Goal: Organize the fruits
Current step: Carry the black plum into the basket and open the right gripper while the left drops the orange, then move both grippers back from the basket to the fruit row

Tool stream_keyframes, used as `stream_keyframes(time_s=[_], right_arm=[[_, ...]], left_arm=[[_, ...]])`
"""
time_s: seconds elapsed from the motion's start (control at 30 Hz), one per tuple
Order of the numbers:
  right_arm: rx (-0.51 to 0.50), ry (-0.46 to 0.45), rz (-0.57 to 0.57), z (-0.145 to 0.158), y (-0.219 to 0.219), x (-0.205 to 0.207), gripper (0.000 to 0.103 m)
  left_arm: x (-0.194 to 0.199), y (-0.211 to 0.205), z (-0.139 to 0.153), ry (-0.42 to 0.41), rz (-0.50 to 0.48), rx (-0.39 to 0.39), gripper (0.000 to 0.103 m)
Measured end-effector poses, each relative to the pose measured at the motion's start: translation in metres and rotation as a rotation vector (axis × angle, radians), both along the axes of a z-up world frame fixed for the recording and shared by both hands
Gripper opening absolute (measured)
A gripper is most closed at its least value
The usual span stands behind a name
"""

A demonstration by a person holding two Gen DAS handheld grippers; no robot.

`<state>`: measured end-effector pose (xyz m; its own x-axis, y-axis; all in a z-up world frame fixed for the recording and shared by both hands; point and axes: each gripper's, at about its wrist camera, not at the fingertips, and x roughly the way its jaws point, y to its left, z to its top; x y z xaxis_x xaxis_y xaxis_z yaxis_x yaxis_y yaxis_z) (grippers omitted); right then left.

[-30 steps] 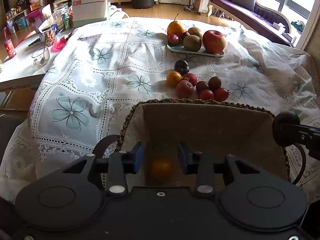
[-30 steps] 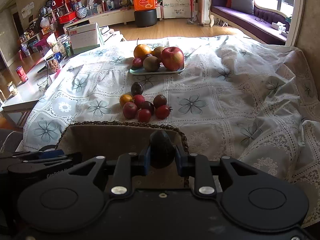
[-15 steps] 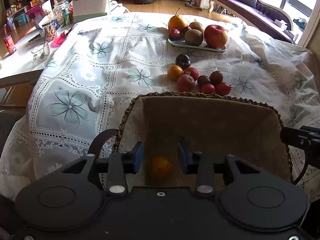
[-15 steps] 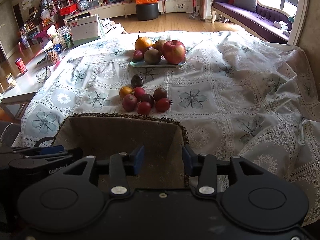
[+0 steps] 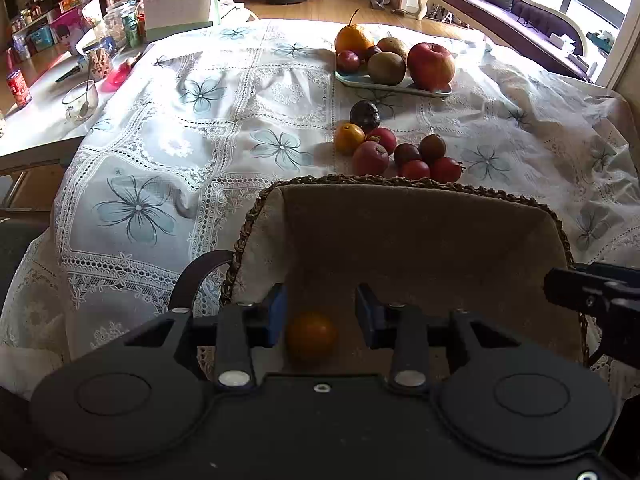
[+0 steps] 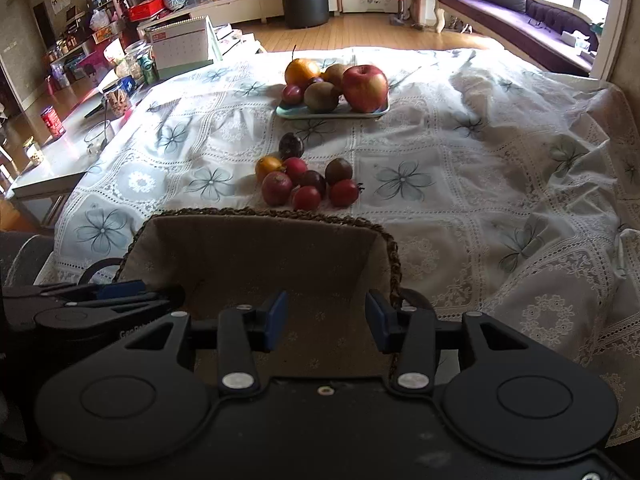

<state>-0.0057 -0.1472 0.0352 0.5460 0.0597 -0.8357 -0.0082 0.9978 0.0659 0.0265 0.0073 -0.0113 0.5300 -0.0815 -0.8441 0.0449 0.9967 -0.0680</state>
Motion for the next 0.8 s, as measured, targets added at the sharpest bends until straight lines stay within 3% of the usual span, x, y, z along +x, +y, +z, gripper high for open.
stream_keyframes(time_s=[0.53,0.67,0.8], right_arm=[[0.083,0.136,0.071,-0.010,0.006,0.005,0.046],[0.129,0.172,0.085,-0.007,0.005,0.011,0.046],[0.174,0.147,0.064,0.011,-0.004,0.022,0.046]], left_arm=[[-0.001,0.000,0.001,0.037,-0.022,-0.025,0.046],[0.004,0.003,0.009,0.048,-0.042,-0.056,0.046],[0.017,0.008,0.029,0.026,-0.063,-0.083,0.046]])
